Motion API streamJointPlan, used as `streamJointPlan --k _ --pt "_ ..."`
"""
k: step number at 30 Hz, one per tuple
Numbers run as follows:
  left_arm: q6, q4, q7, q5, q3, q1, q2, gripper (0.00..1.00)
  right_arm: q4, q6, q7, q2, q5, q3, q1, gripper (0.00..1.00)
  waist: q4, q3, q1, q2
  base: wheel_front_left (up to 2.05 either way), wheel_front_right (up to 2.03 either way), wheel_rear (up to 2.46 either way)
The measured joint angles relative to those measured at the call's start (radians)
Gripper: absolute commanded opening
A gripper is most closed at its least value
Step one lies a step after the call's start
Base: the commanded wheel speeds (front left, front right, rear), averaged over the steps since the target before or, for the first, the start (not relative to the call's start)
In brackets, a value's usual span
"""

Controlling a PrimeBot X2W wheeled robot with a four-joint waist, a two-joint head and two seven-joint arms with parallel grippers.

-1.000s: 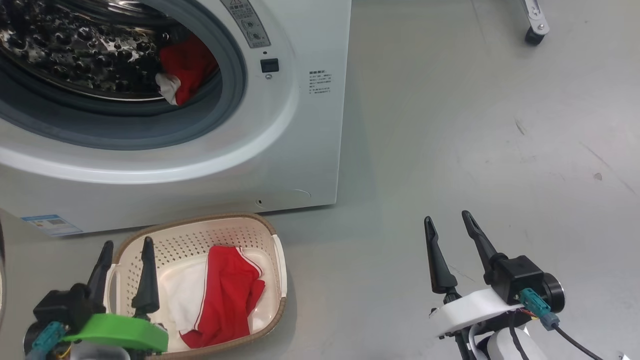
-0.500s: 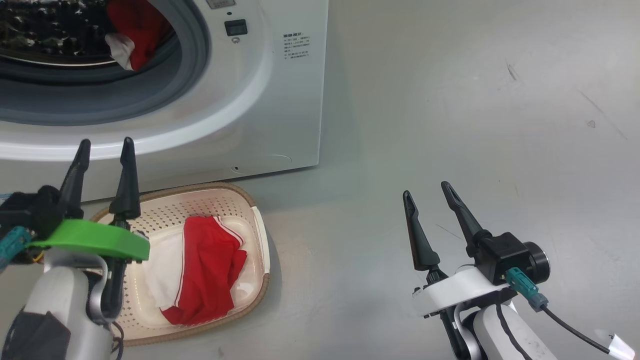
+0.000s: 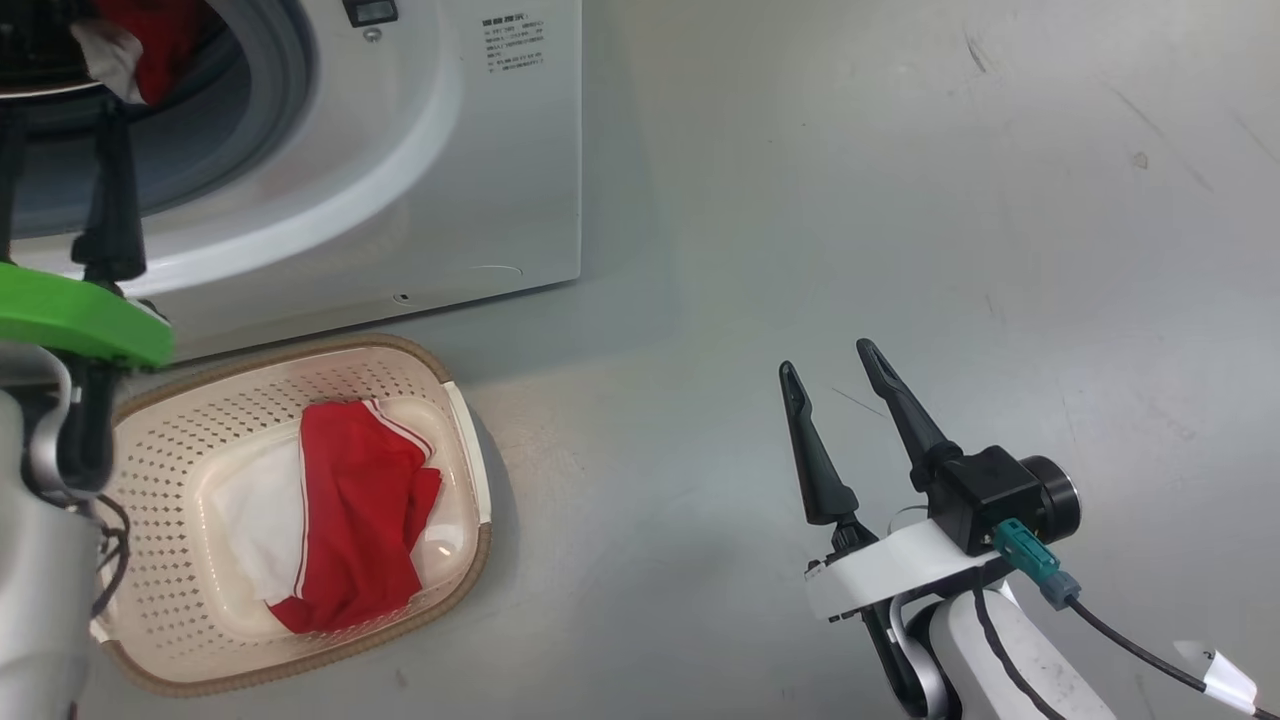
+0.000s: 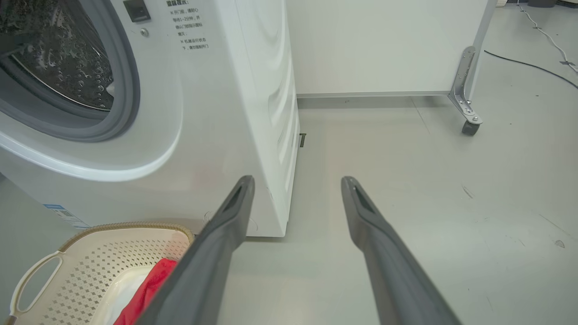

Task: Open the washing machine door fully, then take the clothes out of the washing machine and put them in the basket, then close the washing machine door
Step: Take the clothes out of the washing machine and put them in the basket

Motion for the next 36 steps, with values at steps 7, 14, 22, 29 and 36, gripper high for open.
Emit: streamJointPlan --k 7,14,22,29,36 --pt "0.0 0.059 0.082 -0.062 -0.006 -0.127 0.058 1.0 -0.014 0.0 0.0 0.0 0.0 0.007 -0.012 1.0 -0.035 0.066 0.0 0.0 0.0 0.0 0.0" --pt "-0.004 0.087 0.146 -0.1 -0.012 -0.214 0.113 1.0 -0.037 0.0 0.0 0.0 0.002 0.028 -0.023 1.0 -0.053 0.124 0.0001 0.0 0.0 0.0 0.0" --pt "-0.004 0.098 0.203 -0.176 -0.008 -0.319 0.162 1.0 -0.06 0.0 0.0 0.0 0.009 0.038 -0.039 1.0 -0.078 0.203 0.0001 0.0 0.0 0.0 0.0" --pt "-0.004 0.102 0.242 -0.208 -0.047 -0.372 0.176 1.0 -0.068 0.0 0.0 0.001 0.018 0.056 -0.057 1.0 -0.099 0.253 0.0001 0.0 0.0 0.0 0.0" --pt "-0.004 0.154 0.278 -0.235 -0.051 -0.396 0.198 1.0 -0.071 0.0 0.0 0.001 0.027 0.074 -0.062 1.0 -0.122 0.276 0.0001 0.0 0.0 0.0 0.0"
